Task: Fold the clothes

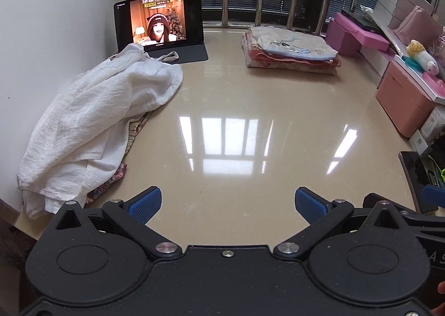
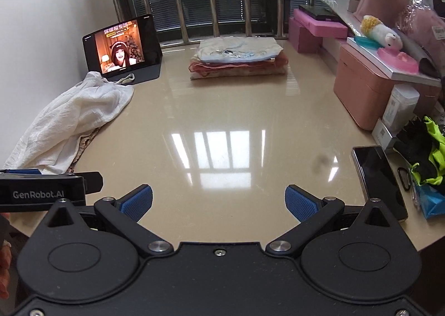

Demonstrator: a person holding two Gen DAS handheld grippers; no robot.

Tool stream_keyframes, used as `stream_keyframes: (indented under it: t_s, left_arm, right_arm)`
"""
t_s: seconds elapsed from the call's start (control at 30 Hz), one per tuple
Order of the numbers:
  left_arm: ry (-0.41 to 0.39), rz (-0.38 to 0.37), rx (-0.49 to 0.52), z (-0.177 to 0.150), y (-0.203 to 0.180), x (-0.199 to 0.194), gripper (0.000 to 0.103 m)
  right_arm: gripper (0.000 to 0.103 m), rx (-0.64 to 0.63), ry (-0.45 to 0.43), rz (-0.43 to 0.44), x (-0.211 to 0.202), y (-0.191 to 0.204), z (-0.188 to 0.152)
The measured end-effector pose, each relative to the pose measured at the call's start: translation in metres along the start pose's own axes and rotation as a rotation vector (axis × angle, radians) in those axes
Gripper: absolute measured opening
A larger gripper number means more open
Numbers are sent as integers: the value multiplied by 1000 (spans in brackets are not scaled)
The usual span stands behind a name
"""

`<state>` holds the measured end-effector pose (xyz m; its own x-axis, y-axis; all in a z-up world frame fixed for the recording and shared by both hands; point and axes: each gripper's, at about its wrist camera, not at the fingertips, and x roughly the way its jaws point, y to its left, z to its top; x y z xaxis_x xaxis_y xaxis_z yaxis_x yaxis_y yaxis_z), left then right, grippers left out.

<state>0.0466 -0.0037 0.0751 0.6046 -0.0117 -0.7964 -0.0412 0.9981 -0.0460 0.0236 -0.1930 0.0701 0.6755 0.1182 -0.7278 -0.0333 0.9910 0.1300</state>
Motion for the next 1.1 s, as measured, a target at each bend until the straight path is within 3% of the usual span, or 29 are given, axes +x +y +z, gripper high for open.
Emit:
stream_keyframes:
  t_s: [0.3, 0.5, 1.1]
  left_arm:
    - [11, 7, 24, -10, -7, -27, 103]
    - [26, 58, 19, -16, -14, -37, 103]
    - [-2, 61, 39, -9, -16, -56, 103]
  right_arm:
    - [103, 19, 15, 45, -32, 1, 3]
    - [103, 61, 30, 23, -40, -1, -4]
    - [103, 3, 16, 45, -58, 6, 6]
